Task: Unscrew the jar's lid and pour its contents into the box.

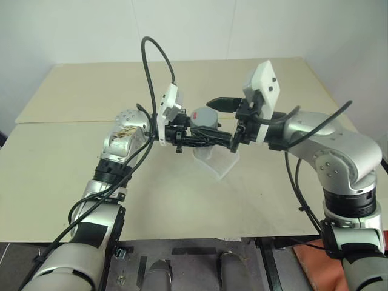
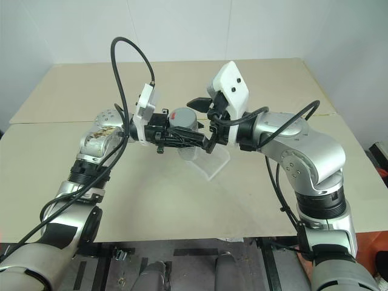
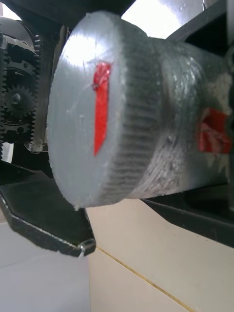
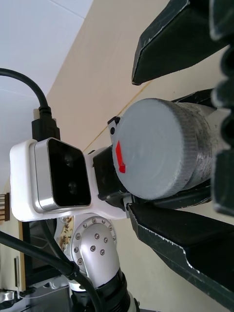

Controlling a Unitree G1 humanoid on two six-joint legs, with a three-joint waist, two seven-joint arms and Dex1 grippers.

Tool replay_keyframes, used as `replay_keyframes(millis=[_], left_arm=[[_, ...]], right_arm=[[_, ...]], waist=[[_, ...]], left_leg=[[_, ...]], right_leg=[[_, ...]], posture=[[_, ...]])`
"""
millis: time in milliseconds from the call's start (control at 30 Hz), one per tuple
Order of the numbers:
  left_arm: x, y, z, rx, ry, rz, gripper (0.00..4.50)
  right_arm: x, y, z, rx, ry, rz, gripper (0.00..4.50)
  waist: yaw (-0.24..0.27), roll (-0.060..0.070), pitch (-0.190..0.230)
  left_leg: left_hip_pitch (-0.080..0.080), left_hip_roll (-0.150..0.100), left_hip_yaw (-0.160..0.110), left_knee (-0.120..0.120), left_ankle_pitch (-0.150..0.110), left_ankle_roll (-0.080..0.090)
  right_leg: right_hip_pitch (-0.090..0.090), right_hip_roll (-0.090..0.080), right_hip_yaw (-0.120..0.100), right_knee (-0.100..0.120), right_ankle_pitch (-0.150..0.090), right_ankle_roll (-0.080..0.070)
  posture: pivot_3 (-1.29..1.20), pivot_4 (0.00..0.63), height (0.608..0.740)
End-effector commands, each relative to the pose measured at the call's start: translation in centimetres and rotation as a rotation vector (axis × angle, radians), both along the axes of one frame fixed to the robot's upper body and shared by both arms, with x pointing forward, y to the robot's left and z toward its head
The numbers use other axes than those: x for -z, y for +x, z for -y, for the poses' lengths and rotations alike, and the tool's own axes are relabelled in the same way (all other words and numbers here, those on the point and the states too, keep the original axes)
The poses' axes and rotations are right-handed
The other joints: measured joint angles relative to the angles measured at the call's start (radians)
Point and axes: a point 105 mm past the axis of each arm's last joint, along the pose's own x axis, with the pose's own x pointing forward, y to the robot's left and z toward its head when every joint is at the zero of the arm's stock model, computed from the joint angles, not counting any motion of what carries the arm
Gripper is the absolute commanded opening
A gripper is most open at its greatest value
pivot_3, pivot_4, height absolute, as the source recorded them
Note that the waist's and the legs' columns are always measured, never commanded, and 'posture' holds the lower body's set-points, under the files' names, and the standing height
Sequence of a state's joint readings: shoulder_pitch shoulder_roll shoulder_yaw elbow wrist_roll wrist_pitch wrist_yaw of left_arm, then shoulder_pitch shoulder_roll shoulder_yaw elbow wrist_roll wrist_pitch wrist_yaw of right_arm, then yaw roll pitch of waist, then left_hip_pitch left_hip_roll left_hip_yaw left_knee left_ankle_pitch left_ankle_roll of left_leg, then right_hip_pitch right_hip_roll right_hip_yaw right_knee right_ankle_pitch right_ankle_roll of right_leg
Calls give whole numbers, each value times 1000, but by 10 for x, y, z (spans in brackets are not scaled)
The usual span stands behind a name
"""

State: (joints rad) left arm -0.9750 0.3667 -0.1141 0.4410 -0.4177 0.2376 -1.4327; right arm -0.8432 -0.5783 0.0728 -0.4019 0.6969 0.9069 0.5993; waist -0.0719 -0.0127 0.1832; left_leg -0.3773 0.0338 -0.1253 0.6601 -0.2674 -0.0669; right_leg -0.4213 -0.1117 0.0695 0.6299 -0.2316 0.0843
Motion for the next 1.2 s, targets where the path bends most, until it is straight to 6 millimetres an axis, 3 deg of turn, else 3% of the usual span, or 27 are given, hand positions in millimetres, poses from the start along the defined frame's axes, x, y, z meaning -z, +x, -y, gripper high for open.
replay_keyframes(millis=[33,200,300,433,667,767,900,1100,1133,1200], left_arm=[[-12,-1,0,7,-15,55,1947],[-12,-3,-1,9,-15,58,1947],[-12,-3,-1,11,-15,60,1947],[-13,-5,-2,14,-15,65,1947],[-9,-18,-10,103,33,46,1947],[-9,-34,-14,204,59,41,1947],[-14,-44,-15,252,57,54,1947],[-13,-47,-15,226,47,70,1947],[-12,-46,-16,208,48,70,1947],[-10,-43,-19,166,49,72,1947]], right_arm=[[-14,-6,-2,-18,13,57,4500],[-13,-7,-4,-43,7,49,4500],[-10,-7,-5,-54,1,41,3964],[-10,-6,-7,-69,4,37,2749],[-10,-15,-9,-205,11,58,2749],[-7,-27,-8,-442,-14,70,2749],[-8,-13,-13,-639,-63,72,2749],[-8,8,-34,-711,-135,98,2749],[-9,10,-35,-701,-133,104,3462],[-10,15,-34,-671,-114,106,3948]], waist=[[1,0,0],[1,0,0],[1,0,0],[0,0,0],[-1,0,0],[-1,0,0],[-9,1,0],[-32,1,0],[-34,1,0],[-31,1,0]], left_leg=[[0,0,0,0,0,0],[0,0,0,0,0,0],[0,0,0,0,0,0],[0,0,0,0,0,0],[0,0,0,0,0,0],[0,0,0,0,0,0],[1,0,0,0,0,0],[2,0,-1,0,1,-1],[2,0,-1,0,2,-4],[1,0,-1,0,4,-7]], right_leg=[[0,0,0,0,0,0],[0,0,0,0,0,0],[0,0,0,0,0,0],[0,0,0,0,0,0],[0,0,0,0,0,0],[0,0,0,0,0,0],[1,0,0,0,0,0],[0,1,0,3,0,0],[0,1,0,3,0,0],[0,1,0,4,0,0]], posture=[[0,150,740],[0,150,740],[0,150,740],[0,150,740],[0,150,740],[0,150,740],[0,150,740],[0,150,740],[0,150,740],[0,150,740]])
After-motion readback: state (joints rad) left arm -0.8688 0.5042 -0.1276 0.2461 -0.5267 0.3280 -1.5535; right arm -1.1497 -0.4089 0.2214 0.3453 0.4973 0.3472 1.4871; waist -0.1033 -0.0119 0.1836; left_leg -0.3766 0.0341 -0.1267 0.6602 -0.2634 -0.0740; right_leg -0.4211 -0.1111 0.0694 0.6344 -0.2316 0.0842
